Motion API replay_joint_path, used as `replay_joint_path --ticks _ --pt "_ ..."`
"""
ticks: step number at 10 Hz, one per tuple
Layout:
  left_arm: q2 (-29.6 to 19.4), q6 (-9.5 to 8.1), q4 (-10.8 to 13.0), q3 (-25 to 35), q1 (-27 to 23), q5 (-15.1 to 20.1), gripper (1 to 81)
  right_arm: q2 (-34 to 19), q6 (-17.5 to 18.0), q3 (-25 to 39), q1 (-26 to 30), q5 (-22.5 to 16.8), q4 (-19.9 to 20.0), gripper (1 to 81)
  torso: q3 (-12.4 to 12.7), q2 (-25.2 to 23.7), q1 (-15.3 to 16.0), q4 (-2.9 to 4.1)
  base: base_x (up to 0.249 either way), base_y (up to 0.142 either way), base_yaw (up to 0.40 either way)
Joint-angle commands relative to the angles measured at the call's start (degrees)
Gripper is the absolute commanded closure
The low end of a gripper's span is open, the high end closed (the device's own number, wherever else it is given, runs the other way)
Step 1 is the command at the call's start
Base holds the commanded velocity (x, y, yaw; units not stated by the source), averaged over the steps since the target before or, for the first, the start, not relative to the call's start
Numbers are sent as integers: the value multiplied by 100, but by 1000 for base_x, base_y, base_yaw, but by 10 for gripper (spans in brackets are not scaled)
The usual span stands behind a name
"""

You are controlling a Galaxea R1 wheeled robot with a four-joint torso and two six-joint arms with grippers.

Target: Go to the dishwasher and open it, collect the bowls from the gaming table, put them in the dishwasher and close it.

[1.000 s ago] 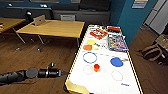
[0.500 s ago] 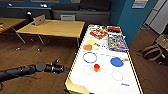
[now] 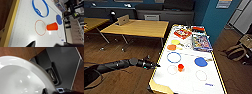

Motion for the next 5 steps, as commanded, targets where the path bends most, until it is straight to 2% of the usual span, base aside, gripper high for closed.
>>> replay_joint_path --ticks 1,4,5 --pt "613 -6 21 -654 -1051 576 10 -46 -4 103 148 -337 -134 811 0 0 0 0 0 0 0" --pt "1194 -6 118 -1225 -1411 805 10 -2 -4 103 227 -433 -134 811 0 2 2 0 0 0 0" --pt "1378 -6 145 -1253 -1473 858 10 24 -4 103 228 -468 -143 811 -2 2 2 0 0 0 0"
